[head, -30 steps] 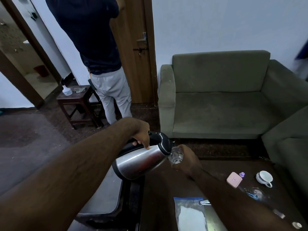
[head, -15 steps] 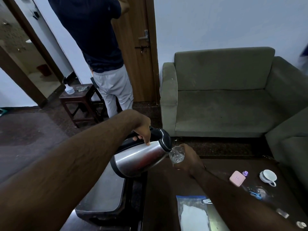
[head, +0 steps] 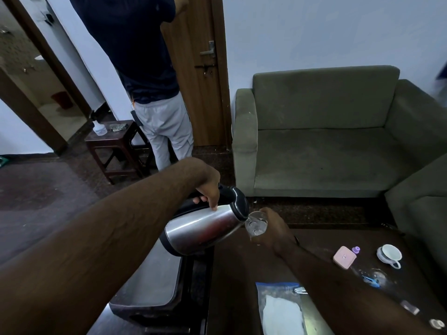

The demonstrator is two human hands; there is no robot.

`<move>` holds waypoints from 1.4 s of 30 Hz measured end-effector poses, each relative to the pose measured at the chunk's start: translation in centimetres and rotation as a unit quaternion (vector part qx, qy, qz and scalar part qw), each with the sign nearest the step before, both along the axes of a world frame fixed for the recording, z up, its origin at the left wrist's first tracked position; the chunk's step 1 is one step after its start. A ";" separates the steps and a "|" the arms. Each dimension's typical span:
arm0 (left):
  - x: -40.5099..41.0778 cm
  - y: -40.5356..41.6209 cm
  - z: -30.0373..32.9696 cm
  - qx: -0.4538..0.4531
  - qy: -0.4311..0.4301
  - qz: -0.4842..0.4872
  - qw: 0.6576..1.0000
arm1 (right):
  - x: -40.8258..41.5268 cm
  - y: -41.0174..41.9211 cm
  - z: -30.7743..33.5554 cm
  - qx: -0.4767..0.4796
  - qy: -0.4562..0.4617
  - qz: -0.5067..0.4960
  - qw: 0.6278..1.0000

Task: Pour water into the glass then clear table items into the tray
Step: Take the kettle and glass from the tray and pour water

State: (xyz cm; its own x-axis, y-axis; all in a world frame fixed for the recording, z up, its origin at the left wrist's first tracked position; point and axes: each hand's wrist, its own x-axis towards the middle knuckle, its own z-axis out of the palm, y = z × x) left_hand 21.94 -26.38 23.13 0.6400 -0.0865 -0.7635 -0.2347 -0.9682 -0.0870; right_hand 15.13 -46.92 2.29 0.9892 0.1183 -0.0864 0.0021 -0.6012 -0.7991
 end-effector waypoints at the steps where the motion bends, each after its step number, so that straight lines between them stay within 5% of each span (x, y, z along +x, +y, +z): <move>1: 0.0 0.0 0.0 0.000 0.000 0.000 1.000 | 0.1 0.0 0.1 -0.003 0.001 0.006 1.000; 33: -0.7 2.4 -3.5 -0.068 -0.018 0.040 0.997 | -0.2 0.7 -0.9 0.024 0.010 -0.048 0.999; 42: -1.7 5.3 -7.1 -0.164 -0.028 0.089 0.982 | 0.7 -0.1 -0.9 -0.001 -0.003 -0.048 0.999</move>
State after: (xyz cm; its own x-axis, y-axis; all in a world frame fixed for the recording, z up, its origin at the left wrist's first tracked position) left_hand 20.22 -21.07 16.03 0.7079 -0.2053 -0.6759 -0.0636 -0.9715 0.2284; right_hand 15.81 -47.06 1.36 0.9965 0.0225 -0.0810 -0.0513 -0.6007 -0.7978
